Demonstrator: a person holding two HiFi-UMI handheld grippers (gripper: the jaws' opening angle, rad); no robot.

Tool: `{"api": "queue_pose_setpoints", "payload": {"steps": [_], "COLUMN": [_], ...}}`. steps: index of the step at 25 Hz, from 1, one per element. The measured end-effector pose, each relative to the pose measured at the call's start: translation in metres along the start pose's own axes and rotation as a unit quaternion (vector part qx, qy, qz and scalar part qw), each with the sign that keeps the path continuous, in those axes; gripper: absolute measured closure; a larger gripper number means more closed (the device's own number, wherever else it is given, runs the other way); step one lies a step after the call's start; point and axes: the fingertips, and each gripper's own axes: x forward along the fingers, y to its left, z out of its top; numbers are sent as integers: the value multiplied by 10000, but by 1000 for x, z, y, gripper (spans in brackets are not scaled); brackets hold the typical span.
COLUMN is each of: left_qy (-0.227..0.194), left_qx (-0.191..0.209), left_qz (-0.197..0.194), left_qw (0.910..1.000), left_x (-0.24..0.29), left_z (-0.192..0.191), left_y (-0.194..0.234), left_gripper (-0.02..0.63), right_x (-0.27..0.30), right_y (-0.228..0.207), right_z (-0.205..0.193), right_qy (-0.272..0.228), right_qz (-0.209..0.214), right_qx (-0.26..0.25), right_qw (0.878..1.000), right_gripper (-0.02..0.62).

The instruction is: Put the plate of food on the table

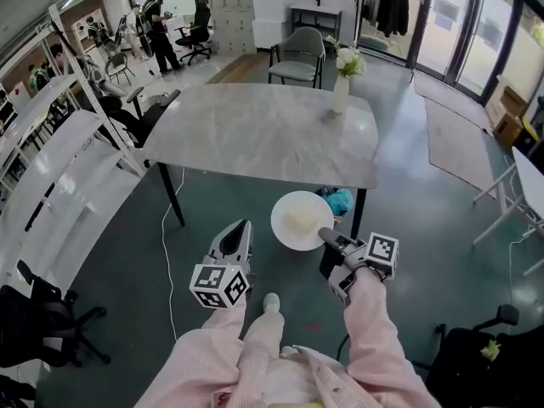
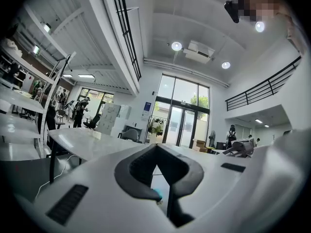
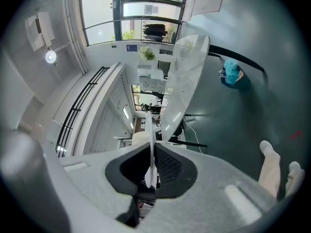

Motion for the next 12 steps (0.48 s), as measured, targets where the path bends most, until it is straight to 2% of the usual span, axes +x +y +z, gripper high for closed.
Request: {"api": "queue_pose_setpoints", "payload": {"steps": [12], "left_qy": [-32], "left_qx": [-4], "left_qz": [-163], "left_qw": [9999], "left_x": [120], "left_z": [37], "left_y": [73], "left_gripper": [607], "right_x": [108], "right_y": [4], "right_z": [87], "right_qy": [-186], "right_qz": [-13], "right_qx": [28], "right_qw": [9998], "right_gripper": [577]}}
